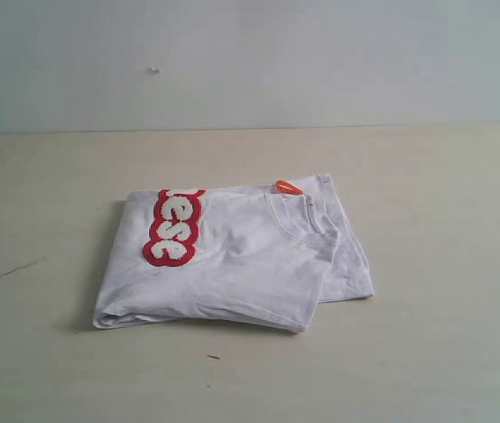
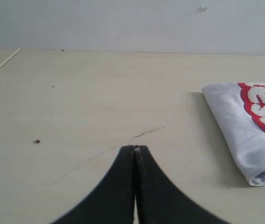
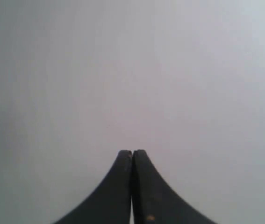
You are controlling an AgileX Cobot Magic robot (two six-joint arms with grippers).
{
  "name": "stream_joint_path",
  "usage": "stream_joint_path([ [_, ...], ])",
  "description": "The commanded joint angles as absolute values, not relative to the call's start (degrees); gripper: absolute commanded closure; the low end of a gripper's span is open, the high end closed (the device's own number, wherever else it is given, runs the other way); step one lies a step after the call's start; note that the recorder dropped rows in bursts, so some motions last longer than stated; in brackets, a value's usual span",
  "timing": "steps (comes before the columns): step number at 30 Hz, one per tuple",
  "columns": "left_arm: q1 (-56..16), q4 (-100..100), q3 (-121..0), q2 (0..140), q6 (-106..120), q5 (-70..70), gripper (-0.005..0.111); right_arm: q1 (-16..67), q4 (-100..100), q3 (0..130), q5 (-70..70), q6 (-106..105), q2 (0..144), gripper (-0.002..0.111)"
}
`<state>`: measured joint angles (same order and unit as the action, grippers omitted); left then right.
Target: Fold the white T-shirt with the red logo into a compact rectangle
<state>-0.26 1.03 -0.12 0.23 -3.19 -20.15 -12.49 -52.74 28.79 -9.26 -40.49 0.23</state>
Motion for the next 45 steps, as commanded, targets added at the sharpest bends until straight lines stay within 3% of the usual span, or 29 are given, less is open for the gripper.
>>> stream_joint_path([
  [1,-0.01,0.73,0.00,0.00,-3.04,-20.14,0.107,-12.68,-33.32,28.40,-5.91,-30.09,0.00,0.108],
  [7,-0.01,0.73,0.00,0.00,-3.04,-20.14,0.107,-12.68,10.66,28.40,-3.07,12.20,0.00,0.108],
  [9,-0.01,0.73,0.00,0.00,-3.04,-20.14,0.107,-12.68,18.03,28.05,-0.85,16.71,0.00,0.108],
  [13,-0.01,0.73,0.00,0.00,-3.04,-20.14,0.107,-12.68,13.36,23.39,9.05,8.81,0.00,0.108],
  [20,-0.01,0.73,0.00,0.00,-3.04,-20.14,0.107,-12.27,13.27,15.55,8.71,10.00,0.00,0.108],
  [25,-0.01,0.73,0.00,0.00,-3.04,-20.14,0.107,-7.07,7.45,8.45,8.54,1.20,0.00,0.108],
  [33,-0.01,0.73,0.00,0.00,-3.04,-20.14,0.107,-7.07,7.69,0.26,1.21,0.00,0.00,0.108],
  [41,-0.01,0.73,0.00,0.00,-3.04,-20.14,0.107,-7.07,5.95,0.00,-14.59,2.08,0.00,0.108],
  [45,-0.01,0.73,0.00,0.00,-3.04,-20.14,0.107,-7.07,5.08,0.00,-15.75,3.12,0.00,0.108],
])
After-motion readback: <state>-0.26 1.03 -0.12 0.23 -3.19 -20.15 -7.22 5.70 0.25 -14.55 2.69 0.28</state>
